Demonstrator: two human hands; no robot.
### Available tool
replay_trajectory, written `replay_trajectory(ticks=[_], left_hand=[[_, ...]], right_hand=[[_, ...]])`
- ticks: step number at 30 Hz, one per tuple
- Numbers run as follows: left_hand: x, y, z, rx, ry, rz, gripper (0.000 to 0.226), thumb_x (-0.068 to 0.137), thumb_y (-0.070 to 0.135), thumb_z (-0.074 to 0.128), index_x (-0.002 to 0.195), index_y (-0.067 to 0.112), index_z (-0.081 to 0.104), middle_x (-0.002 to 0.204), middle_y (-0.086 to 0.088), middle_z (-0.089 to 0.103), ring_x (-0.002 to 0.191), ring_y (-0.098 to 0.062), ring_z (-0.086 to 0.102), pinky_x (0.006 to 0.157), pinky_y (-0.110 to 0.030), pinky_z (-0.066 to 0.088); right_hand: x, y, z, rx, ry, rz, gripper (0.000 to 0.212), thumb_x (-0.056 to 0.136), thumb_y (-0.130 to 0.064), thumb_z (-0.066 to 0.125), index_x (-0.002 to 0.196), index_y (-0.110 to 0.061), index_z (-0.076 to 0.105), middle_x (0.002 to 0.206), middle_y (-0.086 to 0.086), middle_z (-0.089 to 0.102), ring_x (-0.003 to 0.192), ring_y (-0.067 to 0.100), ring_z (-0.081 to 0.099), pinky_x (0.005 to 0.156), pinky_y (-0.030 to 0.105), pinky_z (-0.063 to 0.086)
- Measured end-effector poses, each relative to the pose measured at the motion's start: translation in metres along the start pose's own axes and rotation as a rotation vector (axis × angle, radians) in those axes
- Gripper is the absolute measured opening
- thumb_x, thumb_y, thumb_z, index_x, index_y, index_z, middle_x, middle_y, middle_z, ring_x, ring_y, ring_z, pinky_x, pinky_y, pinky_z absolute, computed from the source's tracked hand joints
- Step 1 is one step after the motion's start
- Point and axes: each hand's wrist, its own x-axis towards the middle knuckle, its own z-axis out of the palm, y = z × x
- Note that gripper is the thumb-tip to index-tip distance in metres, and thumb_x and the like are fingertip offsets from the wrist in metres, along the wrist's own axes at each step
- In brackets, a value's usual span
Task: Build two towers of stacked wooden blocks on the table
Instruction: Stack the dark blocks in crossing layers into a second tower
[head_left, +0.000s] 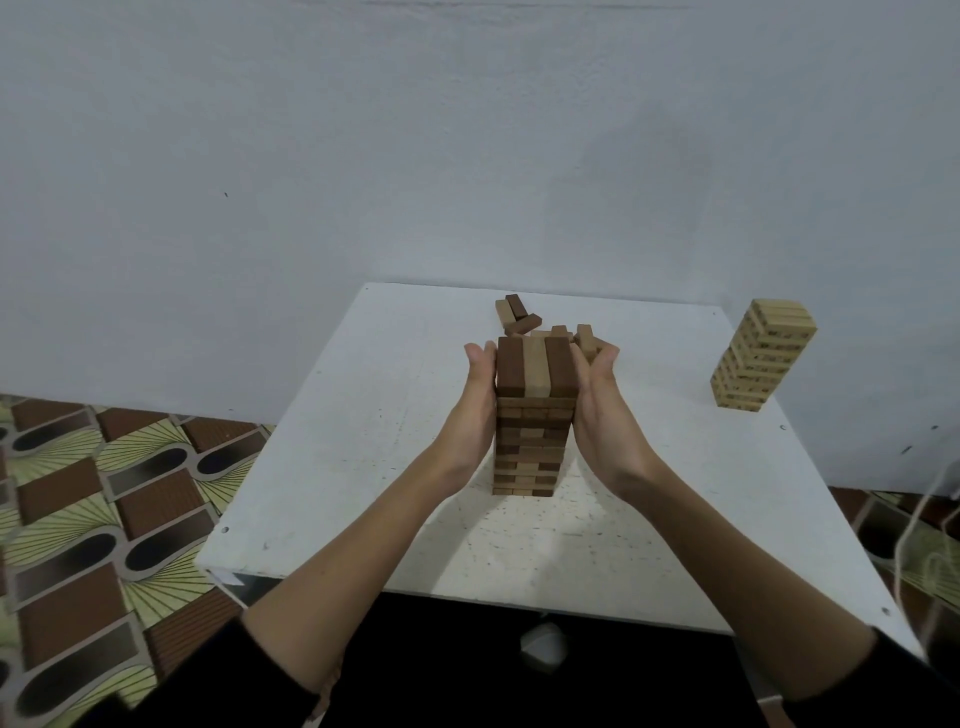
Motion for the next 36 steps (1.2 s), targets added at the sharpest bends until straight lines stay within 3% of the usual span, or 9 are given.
replay_trajectory(ticks=[2,4,7,9,11,15,19,27,36], left_hand=[[-0.003,0.002,-0.007,0.121,-0.039,-0.011,0.097,0.077,0.085,0.022,0.151,0.022,0.017,0.156,0.009,0.024,0.142,-0.003,0.02,0.118,-0.028,0.016],[-0.006,0.009,-0.015,0.223,-0.047,-0.021,0.122,0.058,0.09,0.05,0.151,0.024,0.005,0.154,0.016,0.015,0.14,0.003,0.014,0.118,-0.027,0.011],[-0.002,0.018,-0.031,0.325,-0.075,0.048,0.116,0.06,0.053,0.075,0.149,0.029,0.005,0.151,0.015,0.027,0.139,0.002,0.023,0.116,-0.028,0.018],[0.003,0.02,-0.039,0.388,-0.126,0.066,0.114,0.063,0.036,0.079,0.149,0.028,0.006,0.141,0.019,0.04,0.136,0.002,0.031,0.117,-0.031,0.02],[0.007,0.022,-0.042,0.428,-0.133,0.055,0.111,0.066,0.025,0.079,0.149,0.028,0.006,0.133,0.021,0.046,0.134,0.001,0.035,0.118,-0.033,0.021],[0.011,0.025,-0.039,0.44,-0.118,0.066,0.108,0.065,0.022,0.078,0.148,0.029,0.009,0.13,0.012,0.049,0.132,-0.003,0.039,0.118,-0.035,0.022],[0.013,0.025,-0.037,0.439,-0.112,0.083,0.107,0.065,0.021,0.078,0.148,0.028,0.01,0.129,0.007,0.051,0.128,-0.006,0.043,0.118,-0.038,0.024],[0.014,0.024,-0.036,0.44,-0.08,0.092,0.106,0.065,0.022,0.078,0.148,0.028,0.012,0.123,0.005,0.053,0.127,-0.011,0.045,0.116,-0.04,0.027],[0.014,0.022,-0.036,0.425,-0.066,0.103,0.107,0.065,0.021,0.078,0.148,0.028,0.011,0.118,0.012,0.055,0.125,-0.006,0.047,0.116,-0.04,0.028]], right_hand=[[0.003,0.006,-0.005,-0.06,-0.045,0.004,0.073,0.085,-0.074,0.007,0.146,-0.038,0.023,0.153,-0.015,0.023,0.141,0.004,0.017,0.118,0.036,0.009],[0.006,0.006,-0.016,-0.13,-0.074,-0.007,0.08,0.082,-0.078,0.029,0.149,-0.037,0.011,0.156,-0.015,0.015,0.144,0.005,0.011,0.118,0.043,0.008],[0.009,-0.002,-0.034,-0.224,-0.105,-0.081,0.103,0.069,-0.053,0.07,0.149,-0.031,0.009,0.153,-0.011,0.024,0.142,0.007,0.02,0.115,0.033,0.015],[0.012,-0.009,-0.04,-0.283,-0.14,-0.133,0.107,0.061,-0.046,0.078,0.145,-0.034,0.013,0.15,-0.008,0.031,0.141,0.014,0.024,0.117,0.038,0.018],[0.017,-0.011,-0.043,-0.345,-0.152,-0.17,0.106,0.057,-0.047,0.079,0.142,-0.037,0.016,0.146,-0.005,0.037,0.139,0.016,0.03,0.117,0.043,0.02],[0.022,-0.015,-0.041,-0.438,-0.151,-0.194,0.105,0.061,-0.043,0.079,0.144,-0.032,0.015,0.138,-0.003,0.044,0.132,0.012,0.039,0.116,0.038,0.023],[0.025,-0.014,-0.04,-0.459,-0.141,-0.187,0.098,0.071,-0.027,0.08,0.145,-0.031,0.015,0.132,-0.008,0.044,0.127,0.012,0.039,0.113,0.032,0.025],[0.028,-0.012,-0.04,-0.472,-0.13,-0.184,0.096,0.074,-0.022,0.079,0.144,-0.033,0.015,0.125,-0.011,0.045,0.126,0.015,0.04,0.108,0.027,0.026],[0.026,-0.014,-0.04,-0.451,-0.146,-0.155,0.094,0.074,-0.022,0.078,0.144,-0.032,0.016,0.127,-0.011,0.045,0.129,0.014,0.038,0.108,0.027,0.026]])
